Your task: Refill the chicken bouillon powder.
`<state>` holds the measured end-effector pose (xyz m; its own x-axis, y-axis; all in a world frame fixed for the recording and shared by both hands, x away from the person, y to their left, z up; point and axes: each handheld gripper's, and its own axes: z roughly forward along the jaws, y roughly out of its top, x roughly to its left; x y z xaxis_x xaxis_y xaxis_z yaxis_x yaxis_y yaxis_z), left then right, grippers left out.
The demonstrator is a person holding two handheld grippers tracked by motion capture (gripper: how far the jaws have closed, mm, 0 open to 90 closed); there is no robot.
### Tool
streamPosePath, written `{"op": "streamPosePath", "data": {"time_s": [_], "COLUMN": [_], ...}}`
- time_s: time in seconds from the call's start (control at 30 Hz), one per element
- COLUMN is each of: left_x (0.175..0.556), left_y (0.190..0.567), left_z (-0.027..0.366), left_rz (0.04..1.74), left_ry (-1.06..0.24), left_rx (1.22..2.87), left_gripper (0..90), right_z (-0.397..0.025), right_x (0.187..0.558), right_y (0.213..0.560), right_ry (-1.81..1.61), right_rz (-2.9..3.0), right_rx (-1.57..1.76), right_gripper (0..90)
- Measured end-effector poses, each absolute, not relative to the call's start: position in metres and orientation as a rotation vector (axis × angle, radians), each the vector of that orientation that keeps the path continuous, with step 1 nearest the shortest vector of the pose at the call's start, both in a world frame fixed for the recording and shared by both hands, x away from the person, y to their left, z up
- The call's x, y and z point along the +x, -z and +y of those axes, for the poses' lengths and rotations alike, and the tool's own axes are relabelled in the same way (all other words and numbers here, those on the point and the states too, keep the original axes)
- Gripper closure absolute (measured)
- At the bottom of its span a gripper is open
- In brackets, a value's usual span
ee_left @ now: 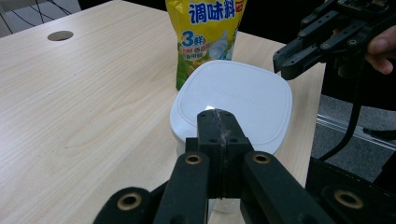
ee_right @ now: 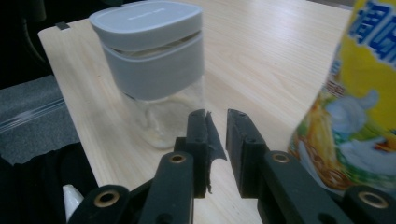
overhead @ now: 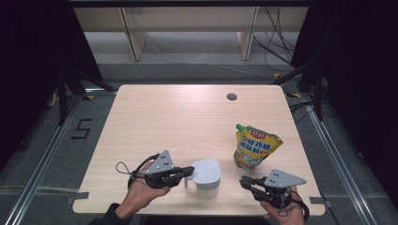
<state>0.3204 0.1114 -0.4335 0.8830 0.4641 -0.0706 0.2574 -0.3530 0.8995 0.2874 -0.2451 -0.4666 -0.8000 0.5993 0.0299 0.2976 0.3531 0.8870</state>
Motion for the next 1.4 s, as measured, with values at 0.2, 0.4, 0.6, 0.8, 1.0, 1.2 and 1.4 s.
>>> {"op": "streamPosePath", "data": {"time_s": [0.2,0.4,0.6,0.8,1.0,1.2,1.4], "left_x": [0.32,0.319,0.319,0.319,0.32,0.318,0.315], "left_y": [0.434,0.434,0.435,0.435,0.435,0.436,0.442], "left_z": [0.112,0.113,0.114,0.115,0.116,0.118,0.129], "left_rz": [0.542,0.541,0.553,0.548,0.543,0.557,0.522], "left_ry": [-0.233,-0.242,-0.232,-0.232,-0.238,-0.229,-0.247], "left_rx": [1.955,1.959,1.955,1.956,1.963,1.954,1.93], "left_gripper": [89.1,89.2,89.1,89.1,89.1,88.1,71.0], "right_z": [-0.234,-0.224,-0.213,-0.205,-0.194,-0.185,-0.18], "right_x": [0.288,0.293,0.296,0.299,0.297,0.3,0.301], "right_y": [0.464,0.462,0.457,0.455,0.448,0.443,0.438], "right_ry": [-1.462,-1.464,-1.475,-1.505,-1.512,-1.511,-1.501], "right_rz": [2.324,2.327,2.337,2.349,2.346,2.349,2.358], "right_rx": [0.784,0.73,0.704,0.674,0.664,0.605,0.58], "right_gripper": [84.5,86.8,88.9,89.8,90.0,90.0,90.0]}}
